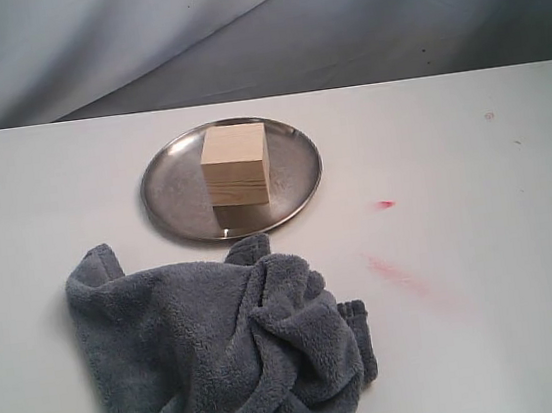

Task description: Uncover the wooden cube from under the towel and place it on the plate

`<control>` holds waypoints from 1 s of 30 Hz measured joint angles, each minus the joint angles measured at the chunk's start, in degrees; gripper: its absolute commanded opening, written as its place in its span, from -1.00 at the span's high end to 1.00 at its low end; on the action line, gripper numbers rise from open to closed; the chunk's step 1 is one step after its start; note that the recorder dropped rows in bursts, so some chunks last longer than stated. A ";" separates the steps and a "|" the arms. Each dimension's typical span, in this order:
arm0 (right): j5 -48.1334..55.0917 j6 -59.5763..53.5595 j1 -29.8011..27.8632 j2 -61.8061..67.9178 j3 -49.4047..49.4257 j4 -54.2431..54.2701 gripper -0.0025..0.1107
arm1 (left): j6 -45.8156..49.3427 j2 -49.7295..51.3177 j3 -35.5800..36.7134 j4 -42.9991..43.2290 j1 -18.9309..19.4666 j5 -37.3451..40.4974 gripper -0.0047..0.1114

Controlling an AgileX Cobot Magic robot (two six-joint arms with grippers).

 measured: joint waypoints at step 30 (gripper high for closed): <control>-1.42 -1.02 0.00 0.00 0.00 -7.70 0.96 | 0.00 0.00 0.00 0.00 0.00 0.00 0.92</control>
